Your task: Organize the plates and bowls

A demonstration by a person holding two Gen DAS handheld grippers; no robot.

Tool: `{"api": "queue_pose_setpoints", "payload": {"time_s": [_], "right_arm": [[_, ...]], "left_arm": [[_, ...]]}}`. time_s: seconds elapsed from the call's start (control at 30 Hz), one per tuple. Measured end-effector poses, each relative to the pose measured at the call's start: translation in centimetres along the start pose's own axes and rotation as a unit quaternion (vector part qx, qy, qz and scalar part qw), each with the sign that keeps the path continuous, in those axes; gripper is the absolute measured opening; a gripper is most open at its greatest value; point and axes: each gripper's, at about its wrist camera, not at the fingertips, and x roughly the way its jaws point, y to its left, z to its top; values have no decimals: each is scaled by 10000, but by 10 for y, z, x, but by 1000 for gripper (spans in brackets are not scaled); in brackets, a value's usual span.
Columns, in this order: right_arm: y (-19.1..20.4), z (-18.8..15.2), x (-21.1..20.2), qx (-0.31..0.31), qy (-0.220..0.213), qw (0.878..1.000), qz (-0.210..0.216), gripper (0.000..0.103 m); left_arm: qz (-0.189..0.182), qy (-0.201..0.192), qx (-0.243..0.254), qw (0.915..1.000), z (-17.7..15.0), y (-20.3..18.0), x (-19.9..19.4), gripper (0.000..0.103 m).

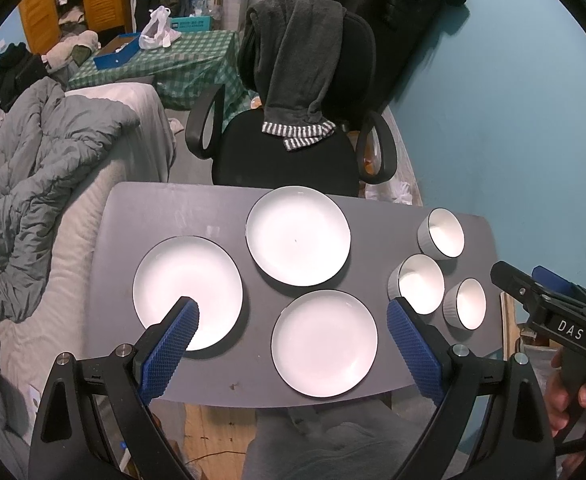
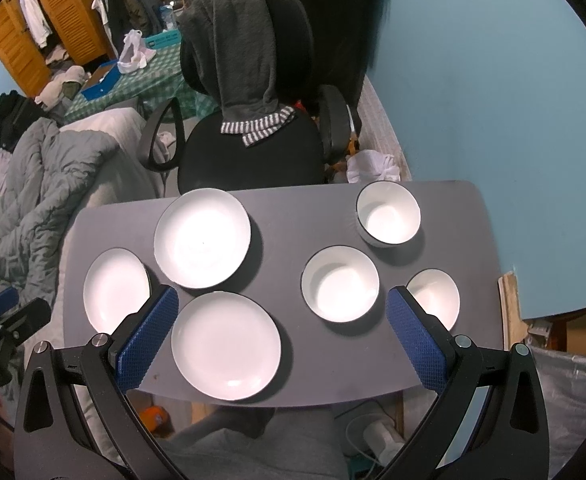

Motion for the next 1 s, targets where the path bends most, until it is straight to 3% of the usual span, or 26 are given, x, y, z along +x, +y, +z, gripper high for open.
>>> {"api": "queue_pose_setpoints", "payload": {"time_s": [0.83, 1.0], "right_arm": [[4, -3, 8, -136, 115, 9998, -57, 102], [4, -4, 22, -342, 237, 9990, 130, 102]], "left_arm": [[-43, 141, -148, 9998, -5, 4, 8, 96], [-70, 271, -119, 9995, -8, 9, 20, 96]]}}
